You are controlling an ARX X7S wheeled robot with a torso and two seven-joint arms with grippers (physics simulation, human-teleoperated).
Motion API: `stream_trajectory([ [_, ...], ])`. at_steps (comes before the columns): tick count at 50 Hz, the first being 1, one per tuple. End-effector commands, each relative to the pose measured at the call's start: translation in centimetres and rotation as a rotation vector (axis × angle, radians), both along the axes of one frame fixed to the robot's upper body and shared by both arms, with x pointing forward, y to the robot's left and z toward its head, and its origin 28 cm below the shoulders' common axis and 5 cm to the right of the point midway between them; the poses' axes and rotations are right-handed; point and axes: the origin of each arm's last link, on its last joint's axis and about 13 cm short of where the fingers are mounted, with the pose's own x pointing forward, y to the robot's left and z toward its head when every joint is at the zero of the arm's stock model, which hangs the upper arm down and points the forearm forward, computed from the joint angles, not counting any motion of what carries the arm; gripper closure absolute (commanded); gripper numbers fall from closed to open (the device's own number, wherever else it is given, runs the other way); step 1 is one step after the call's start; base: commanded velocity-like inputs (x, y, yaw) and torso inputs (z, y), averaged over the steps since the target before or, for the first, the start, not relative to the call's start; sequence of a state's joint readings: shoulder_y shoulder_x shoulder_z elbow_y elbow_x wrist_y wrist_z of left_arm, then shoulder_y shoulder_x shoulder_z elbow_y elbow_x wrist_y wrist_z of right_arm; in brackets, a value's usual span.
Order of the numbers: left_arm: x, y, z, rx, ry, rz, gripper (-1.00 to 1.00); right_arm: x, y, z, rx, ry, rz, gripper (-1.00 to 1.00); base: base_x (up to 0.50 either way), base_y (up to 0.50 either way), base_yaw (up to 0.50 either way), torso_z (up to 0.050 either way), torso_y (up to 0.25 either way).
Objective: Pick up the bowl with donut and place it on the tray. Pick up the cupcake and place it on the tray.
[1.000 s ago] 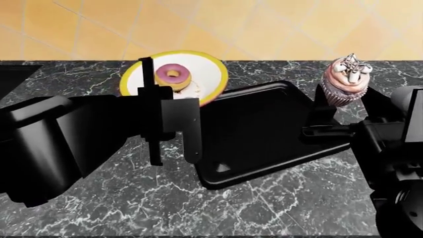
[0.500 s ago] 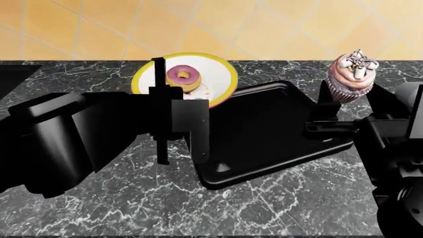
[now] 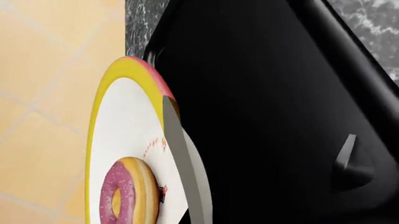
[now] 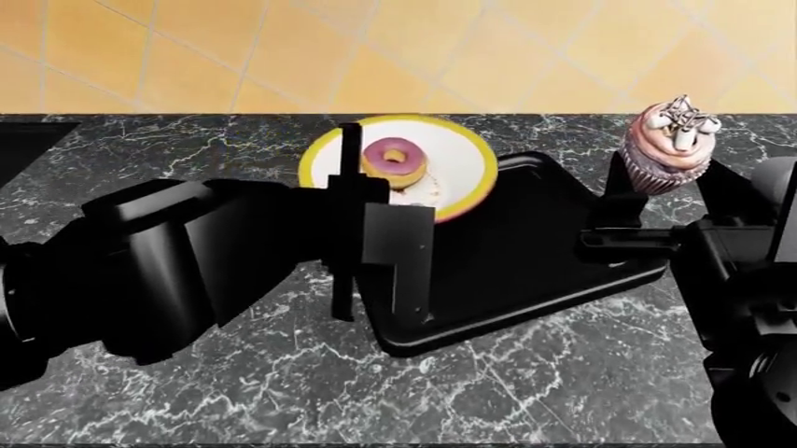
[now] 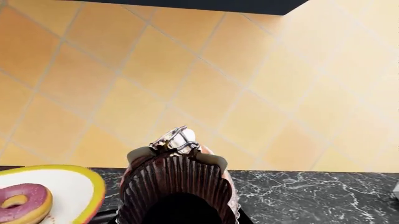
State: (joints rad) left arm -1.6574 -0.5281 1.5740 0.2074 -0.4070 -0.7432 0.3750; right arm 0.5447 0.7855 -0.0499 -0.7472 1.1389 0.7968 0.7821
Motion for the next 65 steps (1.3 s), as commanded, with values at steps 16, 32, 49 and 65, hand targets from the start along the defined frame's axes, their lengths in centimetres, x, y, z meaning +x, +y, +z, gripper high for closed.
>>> stream_trajectory([
  [16,-0.2,-1.6,-1.5,-0.002,-0.002,-0.102,1.0,0.1,-0.2,0.1,-0.012,-0.015,-0.014,1.0,0.0,0.0,0.0,0.0,0.001],
  [32,0.3,-2.1,-2.6,-0.017,0.024,-0.12,1.0,0.2,-0.3,-0.3,-0.007,-0.012,-0.017,1.0,0.0,0.0,0.0,0.001,0.001],
  [49,1.2,-2.4,-3.7,-0.042,0.043,-0.128,1.0,0.4,-0.3,-0.5,-0.004,-0.006,-0.019,1.0,0.0,0.0,0.0,0.0,0.001],
  [65,1.6,-2.5,-4.5,-0.035,0.063,-0.128,1.0,0.5,-0.4,-0.7,-0.003,-0.003,-0.021,1.0,0.0,0.0,0.0,0.001,0.001],
])
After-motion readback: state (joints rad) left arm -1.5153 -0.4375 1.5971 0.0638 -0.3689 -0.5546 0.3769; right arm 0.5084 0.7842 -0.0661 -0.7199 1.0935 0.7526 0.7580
